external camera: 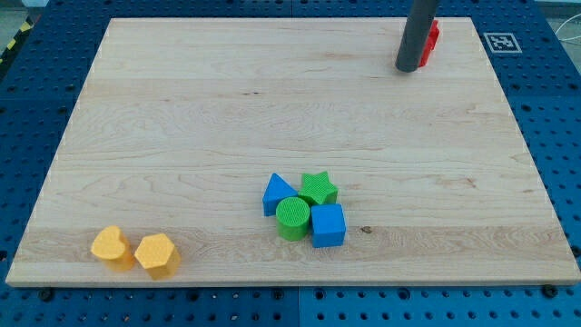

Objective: Separate the group of blocks from blue cube

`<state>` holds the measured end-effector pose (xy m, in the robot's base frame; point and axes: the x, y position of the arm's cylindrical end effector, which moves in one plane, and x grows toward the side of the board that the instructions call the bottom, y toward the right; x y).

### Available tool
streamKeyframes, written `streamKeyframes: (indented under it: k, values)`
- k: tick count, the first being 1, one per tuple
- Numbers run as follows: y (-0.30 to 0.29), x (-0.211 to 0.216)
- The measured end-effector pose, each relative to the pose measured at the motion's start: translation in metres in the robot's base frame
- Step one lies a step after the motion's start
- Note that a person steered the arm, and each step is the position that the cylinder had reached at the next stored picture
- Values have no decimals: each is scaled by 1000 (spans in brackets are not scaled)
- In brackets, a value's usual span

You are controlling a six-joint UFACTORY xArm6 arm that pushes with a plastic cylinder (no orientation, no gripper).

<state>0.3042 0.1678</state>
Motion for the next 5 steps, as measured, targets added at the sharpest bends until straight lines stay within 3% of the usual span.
streamKeyframes:
  k: [5]
  values:
    - [-16, 36]
